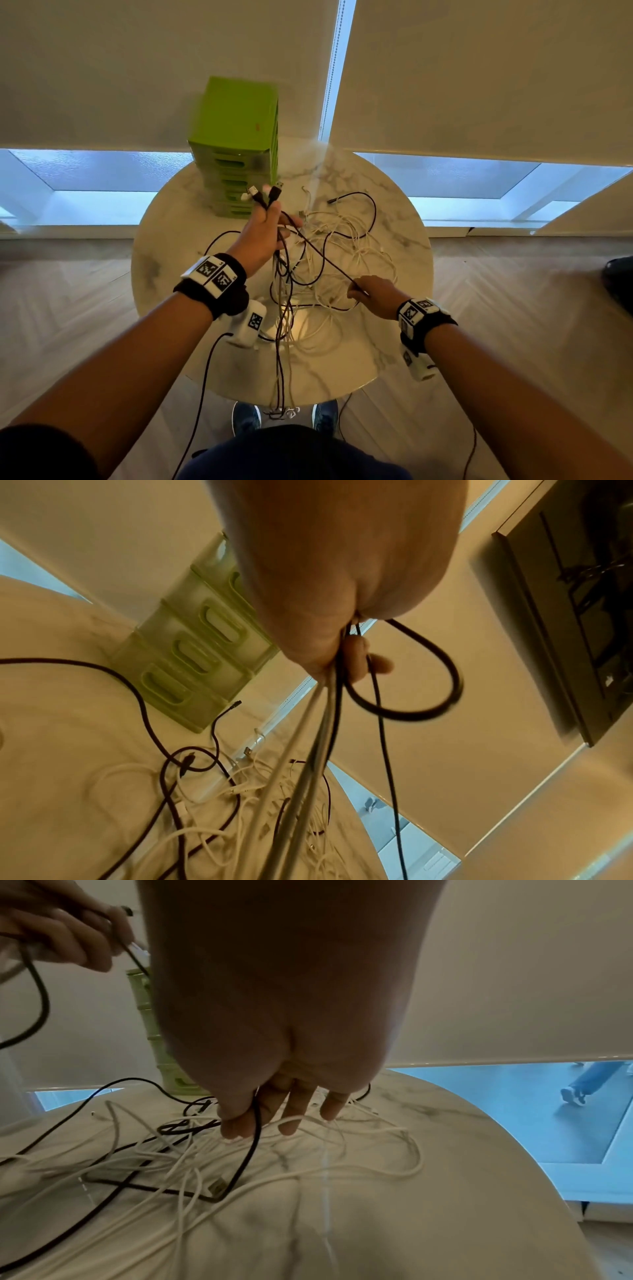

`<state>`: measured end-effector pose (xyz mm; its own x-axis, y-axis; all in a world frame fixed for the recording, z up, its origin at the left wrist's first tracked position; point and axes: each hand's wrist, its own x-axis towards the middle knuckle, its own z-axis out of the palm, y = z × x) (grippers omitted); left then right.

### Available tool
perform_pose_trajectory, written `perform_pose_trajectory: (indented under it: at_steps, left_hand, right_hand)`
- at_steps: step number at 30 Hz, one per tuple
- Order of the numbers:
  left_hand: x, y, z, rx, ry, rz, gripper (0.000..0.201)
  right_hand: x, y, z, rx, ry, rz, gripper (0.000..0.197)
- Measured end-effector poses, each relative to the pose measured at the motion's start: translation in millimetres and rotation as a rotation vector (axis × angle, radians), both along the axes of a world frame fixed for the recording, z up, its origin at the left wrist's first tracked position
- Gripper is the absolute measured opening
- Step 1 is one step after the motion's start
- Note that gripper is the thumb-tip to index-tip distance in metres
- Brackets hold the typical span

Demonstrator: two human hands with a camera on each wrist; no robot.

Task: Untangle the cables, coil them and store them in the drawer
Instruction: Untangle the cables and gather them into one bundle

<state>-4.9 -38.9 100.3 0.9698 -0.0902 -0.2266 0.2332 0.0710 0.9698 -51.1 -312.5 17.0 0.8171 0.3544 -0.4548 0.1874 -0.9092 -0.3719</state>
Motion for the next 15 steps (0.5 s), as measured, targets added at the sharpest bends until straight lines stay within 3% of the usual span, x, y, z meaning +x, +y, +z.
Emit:
perform_pose_trajectory:
  at_steps: [4,7,13,15]
  left_hand:
    - [3,-7,0,0.084,0.058,0.003,0.023]
    - [-4,-11,-6,0.300,-0.025,-0.185,0.013]
    - [-12,-33,-9,0.319,-0.076,-0.412,0.051]
    - [-11,-34,-11,0.345,-0.049,-0.420,0.042]
  right_hand:
    - [19,1,23,0.050,-0.124,-0.012,0.031]
    - [34,14,58,0.128,-0.218,0.012,0.028]
    - [49,37,93,0.187,-0.284,0.012,0.026]
    - [49,39,91,0.204,-0.268,-0.017,0.023]
